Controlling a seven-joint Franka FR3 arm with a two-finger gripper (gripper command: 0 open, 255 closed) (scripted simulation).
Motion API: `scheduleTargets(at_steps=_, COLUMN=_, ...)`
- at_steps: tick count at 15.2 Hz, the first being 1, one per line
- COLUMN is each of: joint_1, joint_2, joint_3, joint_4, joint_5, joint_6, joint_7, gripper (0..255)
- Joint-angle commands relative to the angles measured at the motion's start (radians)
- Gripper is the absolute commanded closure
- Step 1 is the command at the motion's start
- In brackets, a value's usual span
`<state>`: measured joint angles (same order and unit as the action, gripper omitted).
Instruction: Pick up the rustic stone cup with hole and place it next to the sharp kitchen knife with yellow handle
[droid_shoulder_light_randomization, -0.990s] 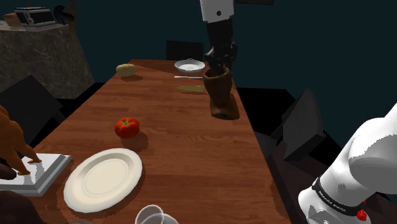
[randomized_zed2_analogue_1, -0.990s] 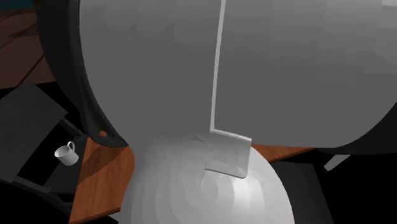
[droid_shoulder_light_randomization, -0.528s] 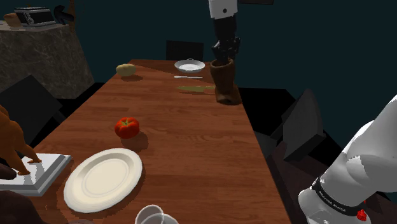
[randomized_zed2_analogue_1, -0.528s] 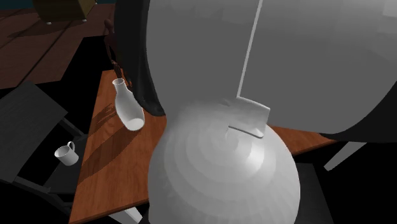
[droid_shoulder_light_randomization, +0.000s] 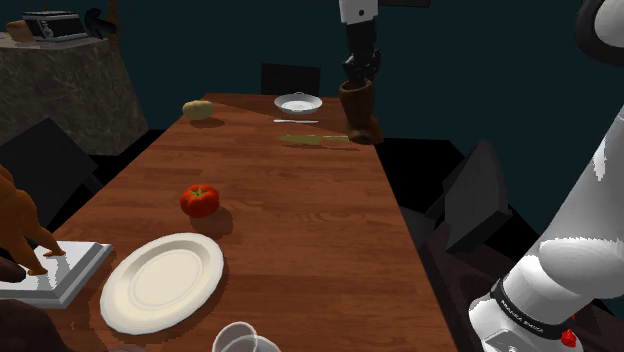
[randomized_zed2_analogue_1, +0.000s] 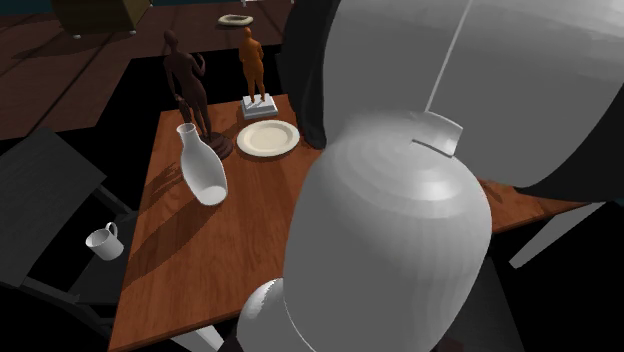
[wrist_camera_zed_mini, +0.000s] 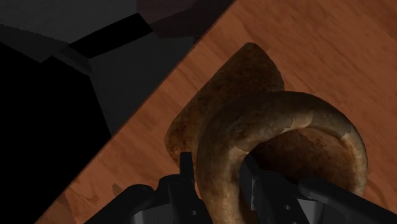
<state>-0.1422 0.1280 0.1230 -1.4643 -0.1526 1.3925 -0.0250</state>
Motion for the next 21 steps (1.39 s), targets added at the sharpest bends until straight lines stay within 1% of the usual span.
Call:
scheduleTargets(at_steps=1, joint_1=-0.017, joint_2=0.055, joint_3=-0.015, joint_4=0.071, joint_5=-0.011, joint_6=-0.011, joint_7=-0.037, gripper=255)
scheduleTargets(at_steps=5, joint_1=-0.053, joint_2=0.176, joint_3=-0.044, joint_4=0.241, joint_5=-0.030, joint_6=-0.048, joint_7=-0.112, gripper=255)
scheduleTargets(at_steps=6, joint_1=-0.055, joint_2=0.187, joint_3=-0.046, joint_4=0.256, joint_5=-0.031, joint_6=-0.052, joint_7=-0.117, gripper=255)
scheduleTargets(at_steps=13, joint_1=-0.061, joint_2=0.156, joint_3=-0.045, joint_4=0.115, joint_5=-0.026, joint_6=0.057, joint_7=-0.102, gripper=255)
scheduleTargets(at_steps=21, joint_1=-0.066, joint_2=0.141, joint_3=-0.046, joint_4=-0.013, joint_5=-0.025, joint_6=0.169, joint_7=-0.087, gripper=255)
